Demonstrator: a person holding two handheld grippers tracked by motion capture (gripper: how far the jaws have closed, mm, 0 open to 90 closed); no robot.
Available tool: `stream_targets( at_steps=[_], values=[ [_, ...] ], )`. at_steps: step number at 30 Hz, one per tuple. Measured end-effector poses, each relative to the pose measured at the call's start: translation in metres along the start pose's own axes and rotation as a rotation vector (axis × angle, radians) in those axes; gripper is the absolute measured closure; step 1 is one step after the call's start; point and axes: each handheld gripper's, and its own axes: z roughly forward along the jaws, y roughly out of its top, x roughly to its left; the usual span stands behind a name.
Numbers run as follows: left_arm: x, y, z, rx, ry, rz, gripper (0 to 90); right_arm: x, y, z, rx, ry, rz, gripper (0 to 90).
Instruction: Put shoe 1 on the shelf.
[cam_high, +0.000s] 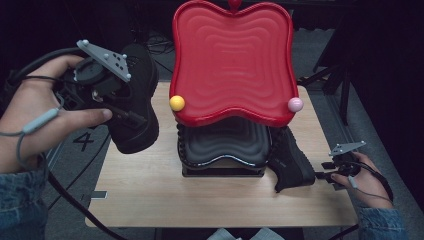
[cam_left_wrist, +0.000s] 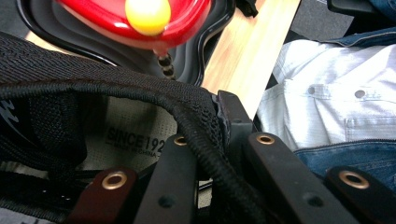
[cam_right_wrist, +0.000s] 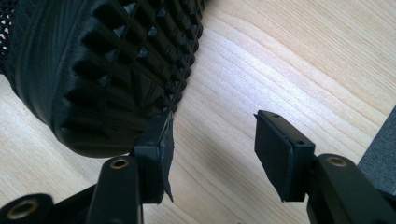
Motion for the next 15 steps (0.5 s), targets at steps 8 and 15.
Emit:
stream_targets(
  at_steps=[8, 15],
  values=[
    [-0.008, 0.02, -0.017, -0.008, 0.034, 0.034, 85.7, 0.001, 0.0, -0.001, 0.0, 0.001, 0.007, 48.2],
    [-0.016, 0.039, -0.027, -0.004, 0.041, 0.082, 85.6, 0.001, -0.003, -0.003, -0.003, -0.004, 0.013, 48.2]
  ],
)
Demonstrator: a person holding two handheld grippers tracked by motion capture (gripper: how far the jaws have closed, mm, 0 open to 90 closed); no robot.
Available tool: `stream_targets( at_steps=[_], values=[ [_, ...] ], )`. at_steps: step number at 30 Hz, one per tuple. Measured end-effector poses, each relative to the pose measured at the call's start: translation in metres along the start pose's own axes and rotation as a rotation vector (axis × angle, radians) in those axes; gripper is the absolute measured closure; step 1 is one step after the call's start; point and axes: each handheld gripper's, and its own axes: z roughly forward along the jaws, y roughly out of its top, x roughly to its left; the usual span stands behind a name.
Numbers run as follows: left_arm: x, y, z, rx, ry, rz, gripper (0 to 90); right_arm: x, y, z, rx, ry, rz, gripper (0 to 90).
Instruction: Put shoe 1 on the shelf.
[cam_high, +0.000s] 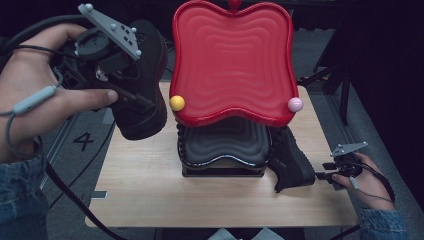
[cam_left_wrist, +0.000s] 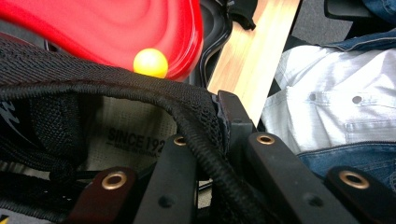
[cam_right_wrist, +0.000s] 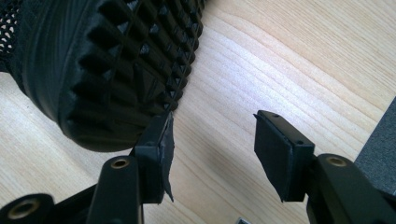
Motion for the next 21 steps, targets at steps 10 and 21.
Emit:
stream_targets(
  at_steps=[10, 21],
  values=[
    [-0.003, 0.028, -0.011, -0.015, 0.026, 0.054, 85.4, 0.001, -0.009, -0.005, 0.001, -0.004, 0.006, 48.3],
    [0.003, 0.06, 0.002, -0.003, 0.039, 0.12, 85.4, 0.004, -0.014, -0.008, 0.005, -0.008, 0.02, 48.3]
  ],
)
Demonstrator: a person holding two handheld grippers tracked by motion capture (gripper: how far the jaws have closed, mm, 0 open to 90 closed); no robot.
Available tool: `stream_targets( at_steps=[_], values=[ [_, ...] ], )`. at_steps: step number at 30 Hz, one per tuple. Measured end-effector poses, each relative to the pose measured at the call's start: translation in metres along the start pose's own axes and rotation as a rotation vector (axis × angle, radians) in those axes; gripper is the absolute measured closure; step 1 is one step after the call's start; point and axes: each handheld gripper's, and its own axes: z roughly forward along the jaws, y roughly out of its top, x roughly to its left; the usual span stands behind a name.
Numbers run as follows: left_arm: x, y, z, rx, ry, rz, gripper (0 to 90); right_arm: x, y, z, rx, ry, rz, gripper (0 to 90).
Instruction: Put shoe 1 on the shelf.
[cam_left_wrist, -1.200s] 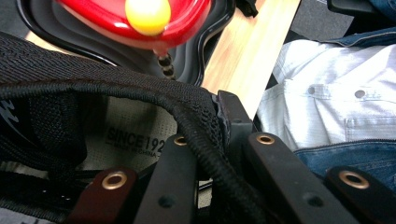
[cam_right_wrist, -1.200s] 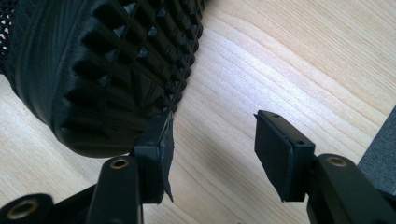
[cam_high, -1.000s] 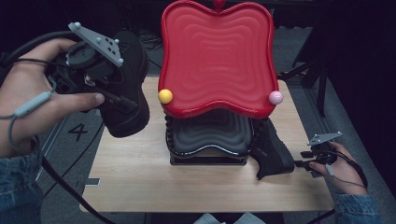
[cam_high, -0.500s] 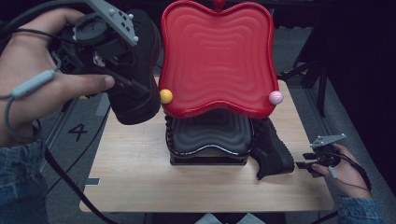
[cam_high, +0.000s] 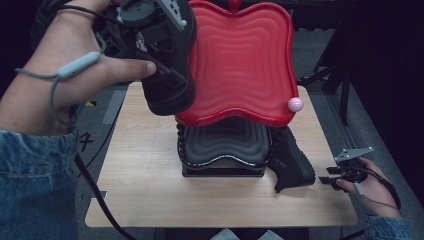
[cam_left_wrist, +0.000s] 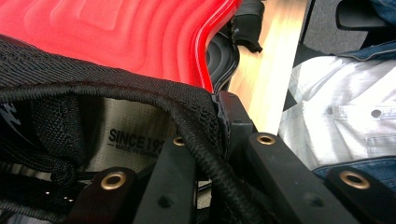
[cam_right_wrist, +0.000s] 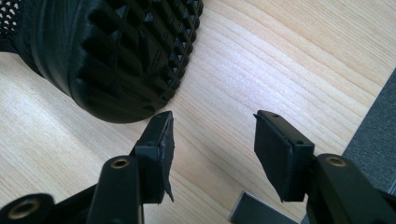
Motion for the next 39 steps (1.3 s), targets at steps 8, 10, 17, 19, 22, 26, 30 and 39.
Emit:
stream_targets(
  at_steps=[8, 10, 17, 19, 22, 26, 30, 39],
  values=[
    [0.008, 0.022, 0.013, -0.001, 0.016, 0.031, 85.2, 0.001, -0.004, -0.001, -0.006, -0.004, -0.003, 48.4],
    [0.008, 0.024, 0.015, -0.003, 0.015, 0.026, 85.2, 0.002, -0.005, -0.001, 0.001, -0.002, 0.005, 48.3],
    [0.012, 0.041, 0.023, -0.005, 0.015, 0.042, 85.2, 0.002, -0.009, -0.003, 0.003, -0.005, 0.012, 48.4],
    [0.013, 0.046, 0.027, 0.002, 0.02, 0.051, 85.1, 0.002, -0.01, -0.003, 0.004, -0.006, 0.006, 48.4],
    [0.014, 0.052, 0.032, -0.003, 0.012, 0.056, 84.9, 0.002, -0.011, -0.004, 0.002, -0.004, 0.016, 48.4],
    [0.017, 0.058, 0.038, -0.007, 0.012, 0.074, 85.1, 0.002, -0.013, -0.003, 0.002, -0.004, 0.012, 48.3],
    [0.018, 0.064, 0.047, 0.008, -0.007, 0.086, 85.0, 0.002, -0.013, -0.003, 0.006, -0.003, 0.013, 48.4],
    [0.018, 0.067, 0.065, 0.013, -0.031, 0.097, 85.1, 0.004, -0.012, 0.0, 0.019, 0.006, 0.007, 48.1]
  ],
)
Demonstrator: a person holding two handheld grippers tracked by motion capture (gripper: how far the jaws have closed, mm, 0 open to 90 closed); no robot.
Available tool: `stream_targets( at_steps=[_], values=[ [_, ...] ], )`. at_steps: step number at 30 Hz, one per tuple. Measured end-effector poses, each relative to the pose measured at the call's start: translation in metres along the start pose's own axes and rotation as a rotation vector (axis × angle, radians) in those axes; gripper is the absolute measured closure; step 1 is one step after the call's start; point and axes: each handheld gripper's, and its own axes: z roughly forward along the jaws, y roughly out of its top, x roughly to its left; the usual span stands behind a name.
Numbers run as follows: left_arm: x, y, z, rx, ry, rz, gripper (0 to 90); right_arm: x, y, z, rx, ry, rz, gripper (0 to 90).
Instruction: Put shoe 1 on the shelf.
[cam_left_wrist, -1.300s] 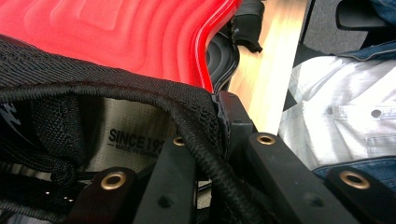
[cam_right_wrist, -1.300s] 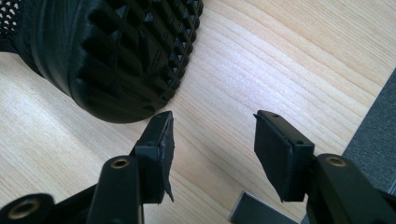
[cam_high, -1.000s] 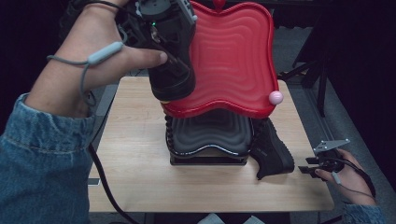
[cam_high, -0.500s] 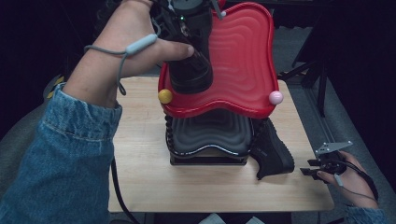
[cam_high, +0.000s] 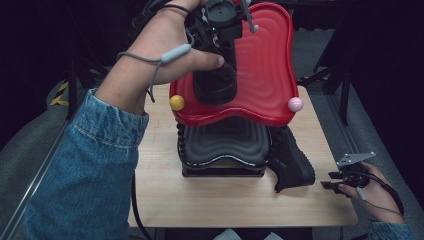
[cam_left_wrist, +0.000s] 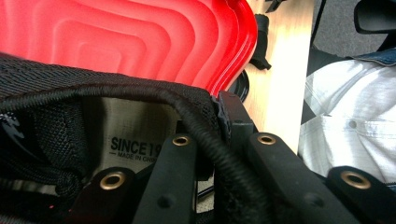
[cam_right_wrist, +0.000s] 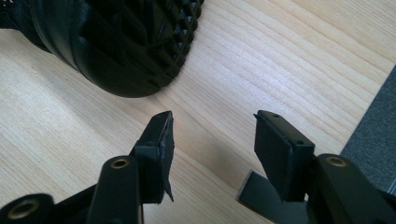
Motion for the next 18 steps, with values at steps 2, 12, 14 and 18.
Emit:
stream_targets(
  at_steps=[2, 12, 14, 18],
  values=[
    [0.0, 0.0, 0.005, 0.01, -0.007, 0.014, 84.4, 0.001, 0.0, 0.0, 0.0, 0.003, -0.002, 48.0],
    [0.006, 0.005, 0.027, 0.051, -0.028, 0.052, 83.4, 0.0, 0.001, 0.004, 0.004, 0.004, -0.02, 47.7],
    [0.007, 0.004, 0.031, 0.058, -0.03, 0.047, 83.5, 0.001, 0.001, 0.004, 0.0, 0.004, -0.019, 47.6],
    [0.011, 0.003, 0.036, 0.048, -0.038, 0.038, 83.5, 0.001, 0.001, 0.005, 0.005, 0.006, -0.017, 47.5]
  ],
)
